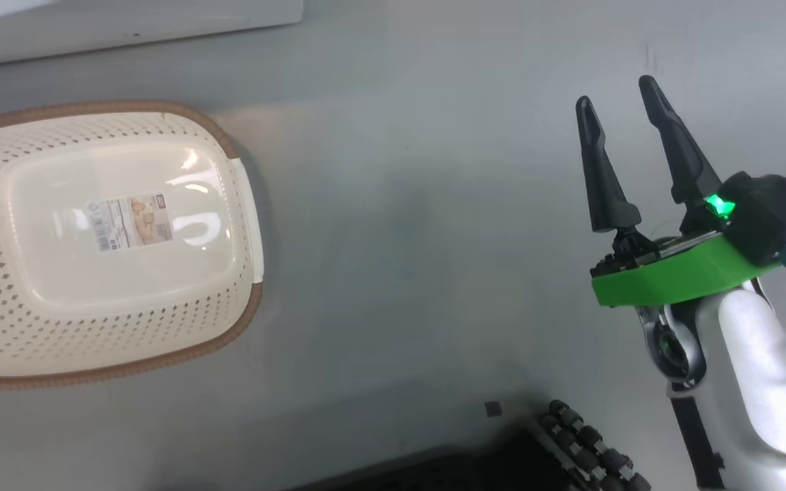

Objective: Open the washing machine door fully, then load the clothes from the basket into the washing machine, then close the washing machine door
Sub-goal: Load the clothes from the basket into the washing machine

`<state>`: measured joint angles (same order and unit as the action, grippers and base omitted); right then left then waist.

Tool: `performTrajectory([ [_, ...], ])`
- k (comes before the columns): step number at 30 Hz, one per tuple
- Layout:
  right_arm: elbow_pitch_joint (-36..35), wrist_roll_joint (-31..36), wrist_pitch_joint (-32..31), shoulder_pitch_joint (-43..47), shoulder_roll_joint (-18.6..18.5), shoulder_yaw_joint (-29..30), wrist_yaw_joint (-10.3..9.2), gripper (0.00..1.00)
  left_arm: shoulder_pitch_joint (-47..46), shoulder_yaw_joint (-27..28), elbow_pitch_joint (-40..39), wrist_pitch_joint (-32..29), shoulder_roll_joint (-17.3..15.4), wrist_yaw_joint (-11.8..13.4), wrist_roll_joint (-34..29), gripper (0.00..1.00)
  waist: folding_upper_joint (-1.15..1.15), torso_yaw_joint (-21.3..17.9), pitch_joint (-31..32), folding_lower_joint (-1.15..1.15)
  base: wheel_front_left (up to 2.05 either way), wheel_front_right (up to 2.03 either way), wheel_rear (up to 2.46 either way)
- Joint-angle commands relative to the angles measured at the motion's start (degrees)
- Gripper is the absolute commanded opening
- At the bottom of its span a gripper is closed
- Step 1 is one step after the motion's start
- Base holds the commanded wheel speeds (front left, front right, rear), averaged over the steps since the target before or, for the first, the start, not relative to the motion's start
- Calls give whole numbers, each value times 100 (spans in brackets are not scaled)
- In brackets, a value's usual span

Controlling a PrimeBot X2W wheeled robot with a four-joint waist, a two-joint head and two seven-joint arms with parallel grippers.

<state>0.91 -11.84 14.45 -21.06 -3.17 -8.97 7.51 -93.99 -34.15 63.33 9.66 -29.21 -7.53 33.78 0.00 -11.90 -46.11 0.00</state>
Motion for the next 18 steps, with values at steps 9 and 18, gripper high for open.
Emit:
performTrajectory([
  [9, -52, 122, 55, 523, -322, 113, -2, 100, 1128, -571, -488, 219, -10, 4, 783, 100, 0, 550, 1245, 0, 0, 0, 0],
  [18, 114, 6, 45, 822, -510, 212, -2, 100, 2288, -1038, -827, 404, 43, 4, 1360, 100, 0, 909, 2285, 0, 0, 0, 0],
])
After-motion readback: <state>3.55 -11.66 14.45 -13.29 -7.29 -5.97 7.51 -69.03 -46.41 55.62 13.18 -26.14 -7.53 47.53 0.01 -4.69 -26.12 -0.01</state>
